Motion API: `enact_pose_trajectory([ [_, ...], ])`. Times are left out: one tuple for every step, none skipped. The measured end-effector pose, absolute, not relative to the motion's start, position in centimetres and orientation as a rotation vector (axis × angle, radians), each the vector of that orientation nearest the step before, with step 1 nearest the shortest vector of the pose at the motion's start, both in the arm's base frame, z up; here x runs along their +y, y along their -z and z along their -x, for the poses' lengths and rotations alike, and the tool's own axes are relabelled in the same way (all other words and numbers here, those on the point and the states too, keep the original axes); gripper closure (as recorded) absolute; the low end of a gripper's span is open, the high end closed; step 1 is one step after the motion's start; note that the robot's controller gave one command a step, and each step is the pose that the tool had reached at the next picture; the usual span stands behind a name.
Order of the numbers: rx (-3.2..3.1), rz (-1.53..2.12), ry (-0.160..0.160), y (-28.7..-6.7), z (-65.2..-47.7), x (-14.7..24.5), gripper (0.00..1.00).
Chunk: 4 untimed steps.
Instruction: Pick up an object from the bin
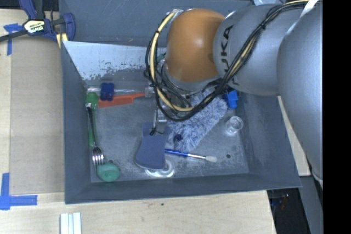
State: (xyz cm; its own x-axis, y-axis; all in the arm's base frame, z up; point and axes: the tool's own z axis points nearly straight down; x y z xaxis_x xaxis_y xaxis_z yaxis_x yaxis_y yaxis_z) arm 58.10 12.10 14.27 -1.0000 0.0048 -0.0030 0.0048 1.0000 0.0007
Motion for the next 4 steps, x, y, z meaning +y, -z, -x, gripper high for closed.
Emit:
enact_pose_trajectory([
  [3.139, -0.008, -0.001, -14.3, -58.1, 12.1, 0.00],
  [3.112, 0.405, 0.000, -8.0, -54.3, 7.6, 0.00],
  [3.107, 0.395, -0.003, -10.0, -55.3, 11.9, 0.00],
  [3.134, -0.064, -0.002, -7.3, -55.0, 8.8, 0.00],
])
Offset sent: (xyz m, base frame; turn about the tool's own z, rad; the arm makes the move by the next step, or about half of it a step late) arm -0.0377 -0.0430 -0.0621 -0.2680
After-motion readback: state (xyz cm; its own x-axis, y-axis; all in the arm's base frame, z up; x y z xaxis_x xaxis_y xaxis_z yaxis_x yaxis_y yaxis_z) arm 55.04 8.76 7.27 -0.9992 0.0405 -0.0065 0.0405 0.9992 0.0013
